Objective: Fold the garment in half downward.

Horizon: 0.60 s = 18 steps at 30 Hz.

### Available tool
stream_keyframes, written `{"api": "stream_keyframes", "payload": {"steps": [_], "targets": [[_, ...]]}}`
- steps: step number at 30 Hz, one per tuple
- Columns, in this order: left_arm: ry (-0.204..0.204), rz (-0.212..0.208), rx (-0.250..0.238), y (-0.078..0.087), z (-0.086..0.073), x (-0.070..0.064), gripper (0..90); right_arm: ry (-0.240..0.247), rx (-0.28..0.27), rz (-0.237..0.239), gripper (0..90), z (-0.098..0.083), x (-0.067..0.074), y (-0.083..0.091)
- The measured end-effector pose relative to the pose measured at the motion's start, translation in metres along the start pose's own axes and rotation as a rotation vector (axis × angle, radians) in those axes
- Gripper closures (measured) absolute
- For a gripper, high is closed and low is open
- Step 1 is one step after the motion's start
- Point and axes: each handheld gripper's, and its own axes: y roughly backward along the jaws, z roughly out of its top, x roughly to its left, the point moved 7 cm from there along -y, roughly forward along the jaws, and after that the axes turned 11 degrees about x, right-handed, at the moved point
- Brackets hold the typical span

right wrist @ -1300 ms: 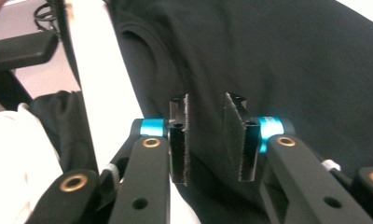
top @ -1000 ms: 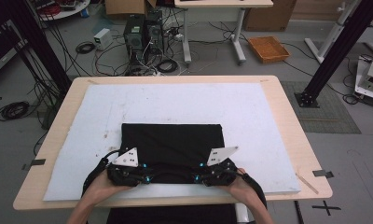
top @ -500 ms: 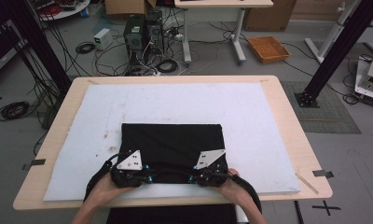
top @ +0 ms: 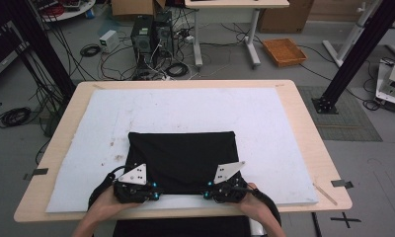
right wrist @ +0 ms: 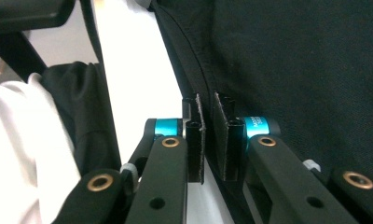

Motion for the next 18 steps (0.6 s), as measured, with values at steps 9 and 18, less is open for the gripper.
{"api": "stream_keyframes", "payload": {"steps": [9,18], "targets": [[0.197,0.306,-0.144,0.061,0.007,0.063,63.4,-0.129,-0.206,-0.134,63.5,0.017,-0.044,0.042],[0.39,0.449,-0.125,0.056,0.017,0.149,71.0,-0.337,-0.176,-0.373,65.5,0.034,-0.136,0.036]]}}
